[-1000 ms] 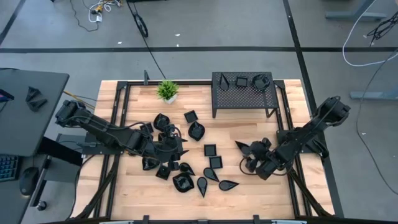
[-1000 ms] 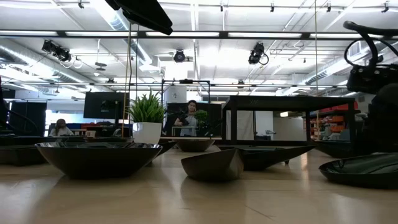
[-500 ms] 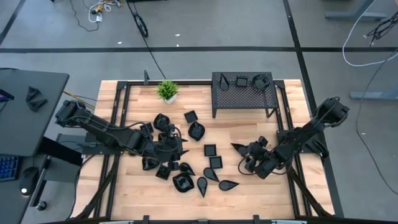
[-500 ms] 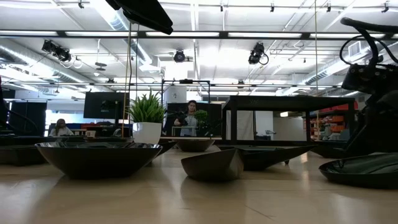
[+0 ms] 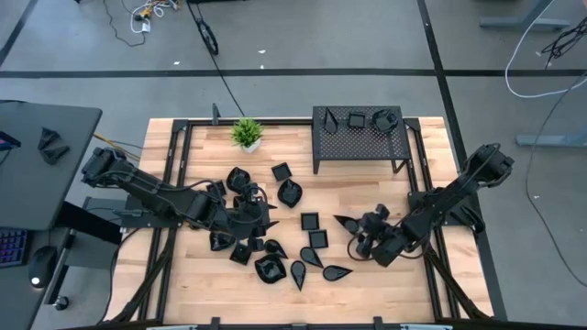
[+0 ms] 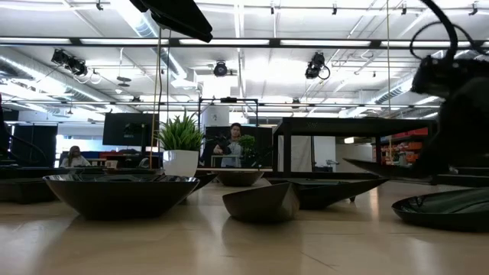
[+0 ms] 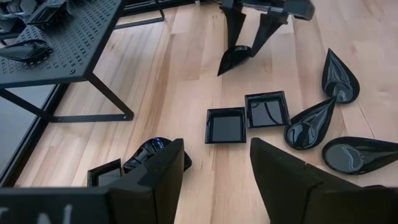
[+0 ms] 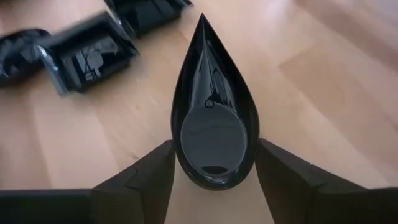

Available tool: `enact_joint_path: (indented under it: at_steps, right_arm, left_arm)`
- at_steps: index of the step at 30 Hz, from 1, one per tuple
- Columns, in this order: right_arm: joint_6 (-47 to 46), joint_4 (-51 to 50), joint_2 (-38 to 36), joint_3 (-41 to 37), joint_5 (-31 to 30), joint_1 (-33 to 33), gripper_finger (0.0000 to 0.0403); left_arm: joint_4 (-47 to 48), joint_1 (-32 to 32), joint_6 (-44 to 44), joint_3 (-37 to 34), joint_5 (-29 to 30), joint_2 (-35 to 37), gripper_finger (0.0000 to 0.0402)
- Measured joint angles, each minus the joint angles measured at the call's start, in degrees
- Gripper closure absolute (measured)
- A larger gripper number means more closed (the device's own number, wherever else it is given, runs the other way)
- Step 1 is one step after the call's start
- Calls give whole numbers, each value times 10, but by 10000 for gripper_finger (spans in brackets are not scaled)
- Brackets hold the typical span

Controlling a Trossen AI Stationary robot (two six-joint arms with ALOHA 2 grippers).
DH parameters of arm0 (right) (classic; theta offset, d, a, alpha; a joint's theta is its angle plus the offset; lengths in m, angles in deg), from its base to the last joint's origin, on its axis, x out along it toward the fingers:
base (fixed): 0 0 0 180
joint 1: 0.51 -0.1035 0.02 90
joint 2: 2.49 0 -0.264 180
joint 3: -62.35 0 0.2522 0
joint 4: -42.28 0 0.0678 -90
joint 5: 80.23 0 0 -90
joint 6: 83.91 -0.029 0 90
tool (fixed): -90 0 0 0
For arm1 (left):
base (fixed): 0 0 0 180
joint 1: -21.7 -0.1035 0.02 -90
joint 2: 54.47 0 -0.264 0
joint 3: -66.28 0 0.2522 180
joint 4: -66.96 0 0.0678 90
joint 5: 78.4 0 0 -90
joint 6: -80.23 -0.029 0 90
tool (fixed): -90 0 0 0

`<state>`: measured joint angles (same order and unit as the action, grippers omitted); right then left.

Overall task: Pick & Place Mini shaped plates
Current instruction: Stack the black drop-shaped plate on top of the black drop-shaped plate on the shelf

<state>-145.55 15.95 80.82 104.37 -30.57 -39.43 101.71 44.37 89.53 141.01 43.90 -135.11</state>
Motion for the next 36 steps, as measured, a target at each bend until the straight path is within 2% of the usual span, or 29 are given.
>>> enact_joint_path:
  at_steps: [5,12,20,28,36]
  right_arm:
    - [24,-41,0,35,-26,15,187]
    - [66,-55,0,91,-31,55,188]
    - [37,-183,-1,239,-31,115,188]
    - [1,-326,-2,378,-32,219,188]
    - [66,-298,-2,399,-6,340,188]
  left_arm:
    - [0,-1,0,0,0,0,209]
    - [0,-1,0,0,0,0,209]
    - [0,-1,0,0,0,0,209]
    - [0,-1,4,0,7,0,209]
    - [0,-1,6,0,7,0,209]
